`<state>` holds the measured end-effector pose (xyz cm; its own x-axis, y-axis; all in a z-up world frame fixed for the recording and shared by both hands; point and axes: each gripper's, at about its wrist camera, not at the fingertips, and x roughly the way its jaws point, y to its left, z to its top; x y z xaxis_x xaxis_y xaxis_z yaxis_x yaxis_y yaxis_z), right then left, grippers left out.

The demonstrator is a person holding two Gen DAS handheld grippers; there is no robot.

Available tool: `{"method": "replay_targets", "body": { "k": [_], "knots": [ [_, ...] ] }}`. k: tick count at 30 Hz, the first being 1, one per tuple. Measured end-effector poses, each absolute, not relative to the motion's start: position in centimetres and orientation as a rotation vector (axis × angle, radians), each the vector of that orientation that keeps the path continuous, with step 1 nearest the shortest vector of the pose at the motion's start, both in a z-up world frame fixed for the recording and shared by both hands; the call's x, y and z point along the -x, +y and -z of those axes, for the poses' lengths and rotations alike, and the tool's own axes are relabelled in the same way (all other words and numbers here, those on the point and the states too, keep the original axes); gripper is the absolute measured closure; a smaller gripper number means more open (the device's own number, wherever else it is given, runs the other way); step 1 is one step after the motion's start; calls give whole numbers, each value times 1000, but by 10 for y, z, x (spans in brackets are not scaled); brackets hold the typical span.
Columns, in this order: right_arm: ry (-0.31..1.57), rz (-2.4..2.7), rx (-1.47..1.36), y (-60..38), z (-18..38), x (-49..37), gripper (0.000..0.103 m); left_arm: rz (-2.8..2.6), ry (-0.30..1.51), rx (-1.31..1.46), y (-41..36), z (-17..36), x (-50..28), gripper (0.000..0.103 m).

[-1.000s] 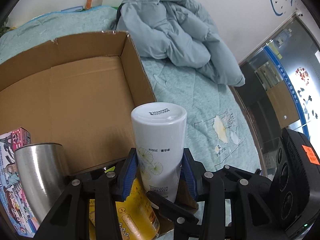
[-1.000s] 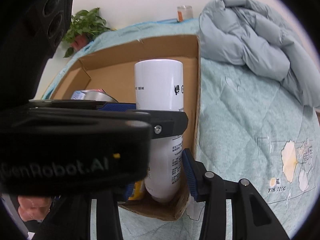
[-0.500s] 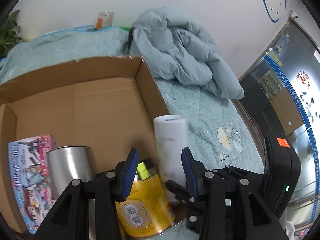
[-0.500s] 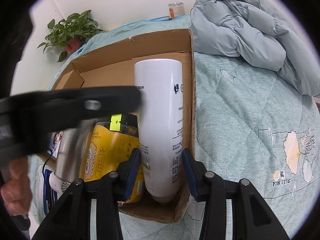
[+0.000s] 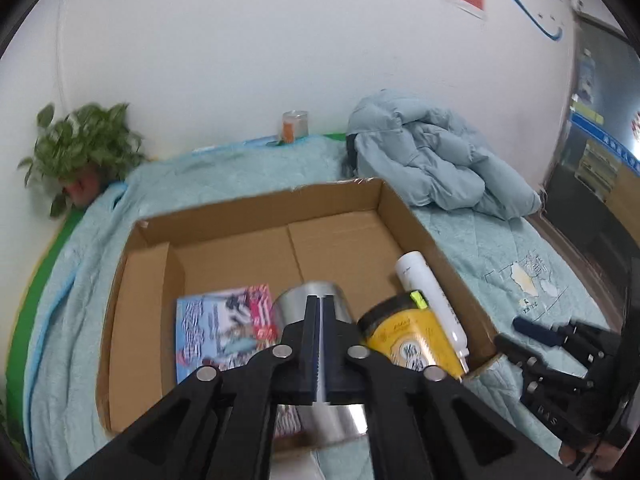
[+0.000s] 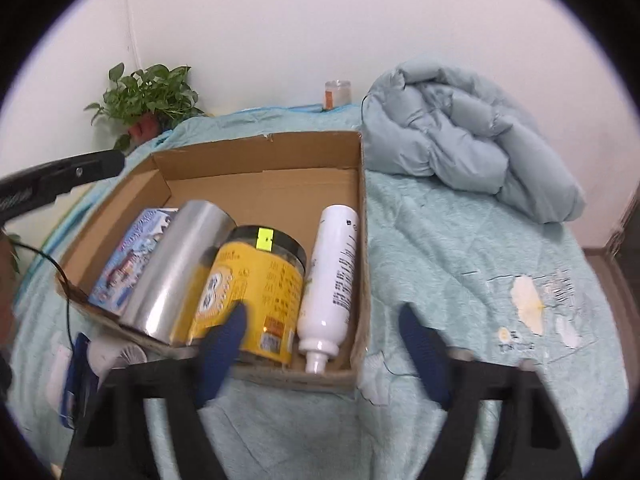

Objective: Organize rigid objects
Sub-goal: 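Withdraw both grippers and move them to the pastel Rubik's cube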

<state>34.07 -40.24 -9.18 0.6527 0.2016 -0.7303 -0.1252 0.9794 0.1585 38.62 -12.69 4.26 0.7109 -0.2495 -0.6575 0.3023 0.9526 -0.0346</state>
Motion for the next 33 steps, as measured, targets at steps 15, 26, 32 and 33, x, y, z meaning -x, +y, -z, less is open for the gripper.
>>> {"method": "replay_targets", "body": {
  "k": [15, 26, 32, 33],
  "knots": [
    [683, -349, -149, -384, 43, -268, 1, 139, 522, 5, 2, -121, -282, 1],
    [708, -557, -97, -338, 32, -198, 1, 82, 496, -82, 67, -151, -173, 1],
    [793, -647, -129, -318, 58, -160, 1, 234, 810, 75, 65, -35, -131, 1],
    [809, -664, -124, -314, 63, -156, 1, 242, 833, 76, 61, -21, -124, 1]
  ]
}}
